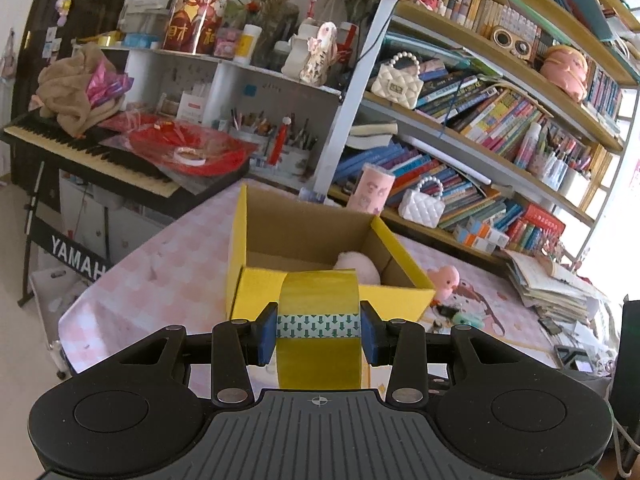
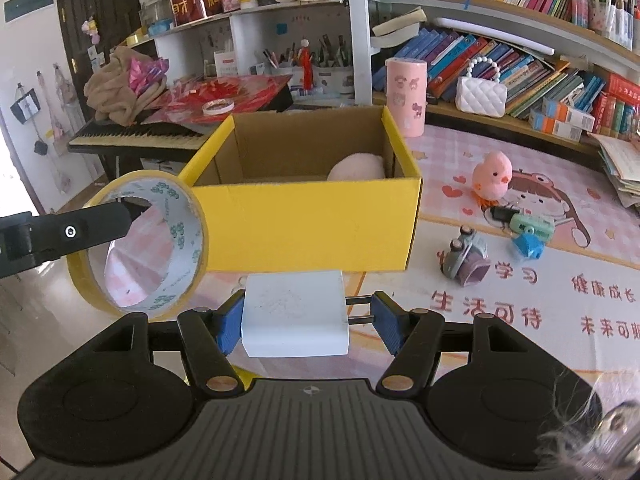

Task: Organize objects
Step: 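Carry the tape roll with the left tool while the right tool carries the charger over the box, then lower the tape roll into the yellow box and open the left tool while the right tool releases the charger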

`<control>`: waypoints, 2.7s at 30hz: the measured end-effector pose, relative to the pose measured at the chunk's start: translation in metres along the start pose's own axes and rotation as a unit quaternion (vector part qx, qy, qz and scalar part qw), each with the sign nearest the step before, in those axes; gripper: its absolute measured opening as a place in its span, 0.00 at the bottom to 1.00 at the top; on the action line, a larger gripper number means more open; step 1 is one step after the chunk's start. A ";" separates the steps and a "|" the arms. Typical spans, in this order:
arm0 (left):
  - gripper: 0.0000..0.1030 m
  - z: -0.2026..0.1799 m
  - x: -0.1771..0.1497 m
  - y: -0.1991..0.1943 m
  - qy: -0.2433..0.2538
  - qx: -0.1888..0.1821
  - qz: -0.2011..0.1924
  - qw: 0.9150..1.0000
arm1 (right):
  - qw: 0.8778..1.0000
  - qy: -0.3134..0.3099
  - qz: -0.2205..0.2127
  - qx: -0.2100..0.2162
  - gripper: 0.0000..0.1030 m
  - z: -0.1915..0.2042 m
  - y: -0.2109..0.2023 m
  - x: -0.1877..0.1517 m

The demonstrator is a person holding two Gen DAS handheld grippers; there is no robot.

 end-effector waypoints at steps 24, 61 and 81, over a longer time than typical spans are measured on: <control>0.38 -0.014 0.059 0.106 -0.016 0.041 -0.028 0.999 | 0.995 -0.079 -0.045 0.033 0.61 -0.030 0.088 0.111; 0.38 -0.016 0.042 0.208 0.026 0.108 0.105 0.988 | 0.968 -0.192 0.106 0.121 0.62 -0.023 0.196 0.122; 0.71 -0.029 0.059 0.137 0.022 0.118 -0.015 0.993 | 0.986 -0.135 0.007 0.095 0.66 -0.025 0.142 0.123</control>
Point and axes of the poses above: each gripper's, at about its wrist camera, not at the fingertips, and y roughly the way its jaws point, z to its left, x to its top, the point moved 2 cm from there along y, roughly the way its jaws point, and after that the axes turned 2 degrees about y, right-handed, at the moved point
